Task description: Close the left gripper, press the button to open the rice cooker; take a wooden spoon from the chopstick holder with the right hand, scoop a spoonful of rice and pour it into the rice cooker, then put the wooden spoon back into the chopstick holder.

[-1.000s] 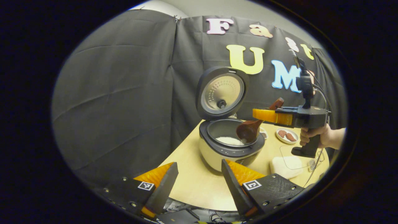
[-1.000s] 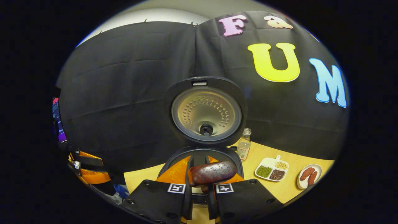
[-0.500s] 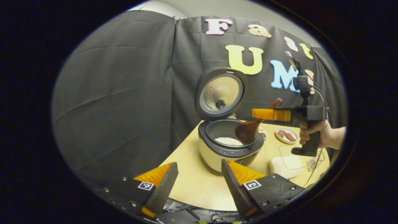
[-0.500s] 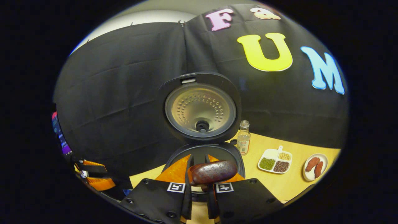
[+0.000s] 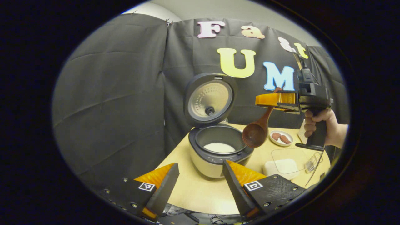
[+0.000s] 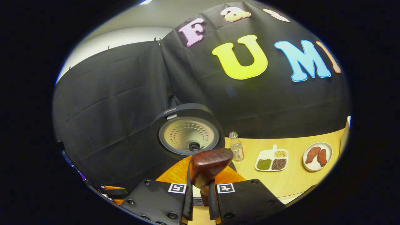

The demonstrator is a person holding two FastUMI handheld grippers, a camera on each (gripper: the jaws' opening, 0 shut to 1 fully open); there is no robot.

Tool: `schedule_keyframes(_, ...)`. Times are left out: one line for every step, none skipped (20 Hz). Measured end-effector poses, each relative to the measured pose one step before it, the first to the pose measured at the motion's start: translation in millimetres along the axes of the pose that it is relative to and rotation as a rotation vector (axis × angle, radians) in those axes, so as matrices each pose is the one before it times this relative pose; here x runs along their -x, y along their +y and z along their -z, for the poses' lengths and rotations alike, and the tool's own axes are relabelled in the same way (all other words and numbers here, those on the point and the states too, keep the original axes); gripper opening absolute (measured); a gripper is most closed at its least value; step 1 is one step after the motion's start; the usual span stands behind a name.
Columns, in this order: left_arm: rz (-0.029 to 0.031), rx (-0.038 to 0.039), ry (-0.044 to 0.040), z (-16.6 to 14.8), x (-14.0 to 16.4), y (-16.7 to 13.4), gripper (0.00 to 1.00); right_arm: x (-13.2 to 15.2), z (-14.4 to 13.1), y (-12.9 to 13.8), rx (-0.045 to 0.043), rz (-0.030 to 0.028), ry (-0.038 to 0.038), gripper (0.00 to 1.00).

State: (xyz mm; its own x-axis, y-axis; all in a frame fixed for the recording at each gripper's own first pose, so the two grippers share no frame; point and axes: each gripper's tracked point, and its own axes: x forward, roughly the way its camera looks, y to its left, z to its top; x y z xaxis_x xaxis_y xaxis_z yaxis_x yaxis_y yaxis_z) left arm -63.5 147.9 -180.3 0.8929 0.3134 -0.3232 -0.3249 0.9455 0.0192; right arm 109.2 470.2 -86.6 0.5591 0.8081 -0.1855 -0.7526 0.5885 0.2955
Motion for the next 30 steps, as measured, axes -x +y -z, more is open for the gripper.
schedule_keyframes(0.01470,-0.00497,-0.00780,-5.47,-0.42,-8.46,0.87,11.07,-6.95,-9.56,-0.00420,0.02085,-0.01583,0.22)
schedule_keyframes(0.01620,-0.00613,-0.00602,-5.16,-3.11,-9.08,0.88,11.25,-6.99,-10.91,-0.00661,0.02315,-0.01526,0.18)
schedule_keyframes(0.01625,-0.00868,-0.00408,-1.75,-3.18,-9.17,0.88,11.10,-6.57,-12.34,-0.00819,0.02373,-0.01269,0.22)
schedule_keyframes(0.01562,-0.01014,-0.00327,-4.53,-3.81,-10.81,0.88,11.79,-5.18,-14.01,-0.00652,0.02692,-0.00955,0.22)
schedule_keyframes(0.01633,-0.00996,-0.00274,-3.40,-4.28,-11.95,0.87,11.02,-6.40,-15.71,-0.00439,0.02726,-0.01322,0.22)
schedule_keyframes(0.01725,-0.00875,-0.00192,-4.79,-3.23,-13.03,0.87,10.53,-6.08,-17.45,-0.00471,0.02966,-0.01683,0.21)
schedule_keyframes(0.01758,-0.00751,-0.00203,-4.72,-5.16,-13.16,0.88,10.53,-5.60,-19.37,-0.00786,0.02996,-0.01064,0.22)
schedule_keyframes(0.01847,-0.00798,-0.00320,-6.82,-3.80,-14.68,0.87,9.25,-3.95,-18.90,-0.01160,0.02851,-0.00443,0.21)
schedule_keyframes(0.01650,-0.00939,-0.00353,-2.88,-4.59,-13.68,0.87,8.94,-1.79,-18.00,-0.01142,0.02837,-0.00236,0.21)
schedule_keyframes(0.01449,-0.00921,-0.00440,-5.67,-4.97,-14.57,0.87,7.79,-3.17,-18.60,-0.01409,0.02842,-0.00286,0.21)
schedule_keyframes(0.01432,-0.00750,-0.00389,-3.12,-4.76,-15.20,0.87,6.19,-2.35,-18.05,-0.01489,0.02682,-0.00206,0.21)
schedule_keyframes(0.01308,-0.00478,-0.00199,-3.72,-3.88,-14.35,0.87,6.68,-3.22,-16.83,-0.01465,0.02356,-0.00122,0.21)
schedule_keyframes(0.01168,-0.00079,-0.00074,-1.81,-2.87,-12.38,0.87,6.13,-3.29,-17.16,-0.01307,0.02226,-0.00332,0.21)
schedule_keyframes(0.01160,0.00392,0.00181,-2.48,-3.36,-12.90,0.88,6.32,-3.15,-18.31,-0.01360,0.01983,-0.00276,0.21)
schedule_keyframes(0.01020,0.00692,0.00146,0.30,-2.29,-13.66,0.88,6.12,-3.34,-17.13,-0.02105,0.01944,-0.00140,0.21)
schedule_keyframes(0.00223,0.00706,-0.00011,-2.21,-1.90,-9.76,0.88,6.61,-3.08,-16.69,-0.02761,0.01836,-0.00098,0.21)
schedule_keyframes(-0.00099,0.00661,-0.00068,-1.87,-2.99,-8.07,0.88,5.91,-3.36,-16.61,-0.02656,0.01601,-0.00110,0.21)
schedule_keyframes(-0.00414,0.00663,-0.00109,-2.86,-1.25,-8.67,0.89,5.41,-1.25,-17.73,-0.02182,0.01913,0.00168,0.22)
schedule_keyframes(-0.00403,0.00621,-0.00048,-1.66,-2.52,-7.86,0.88,4.67,-0.69,-16.95,-0.01338,0.01708,0.00577,0.22)
schedule_keyframes(-0.00681,0.00169,0.00072,-2.04,-0.55,-7.24,0.88,4.23,1.93,-14.83,-0.01325,0.01105,0.00943,0.21)
schedule_keyframes(-0.00964,-0.00272,0.00122,-0.29,-0.98,-6.30,0.88,3.52,2.14,-13.38,-0.01946,0.00808,0.01413,0.22)
schedule_keyframes(-0.01149,-0.00452,0.00129,0.04,0.60,-6.41,0.87,3.02,2.56,-12.51,-0.02793,0.00638,0.01561,0.22)
schedule_keyframes(-0.01164,-0.00408,0.00086,-1.26,-1.01,-5.41,0.87,3.03,2.97,-11.85,-0.02967,0.00652,0.01538,0.22)
schedule_keyframes(-0.01220,-0.00181,0.00115,-2.04,-0.08,-5.92,0.87,6.67,1.33,-11.18,-0.02595,0.00645,0.01711,0.21)
schedule_keyframes(-0.01221,0.00010,-0.00088,-1.18,1.44,-5.92,0.87,2.91,3.98,-10.80,-0.02234,0.00586,0.01738,0.22)
schedule_keyframes(-0.01151,0.00121,-0.00289,-1.72,2.02,-5.35,0.88,1.97,4.27,-10.58,-0.01756,0.00487,0.01641,0.22)
schedule_keyframes(-0.01327,0.00309,-0.00221,-0.71,2.52,-4.34,0.88,2.73,4.55,-9.55,-0.01418,-0.00070,0.01797,0.22)
schedule_keyframes(-0.01173,0.00466,-0.00075,-1.13,2.77,-4.74,0.88,3.01,3.61,-8.67,-0.01656,0.00223,0.01742,0.22)
schedule_keyframes(-0.00957,0.00594,0.00078,1.02,1.92,-3.90,0.87,3.69,3.03,-8.50,-0.01664,0.00217,0.01457,0.22)
schedule_keyframes(-0.00774,0.00501,0.00171,-0.44,2.02,-3.66,0.88,1.30,3.45,-8.35,-0.01513,0.00482,0.01221,0.22)
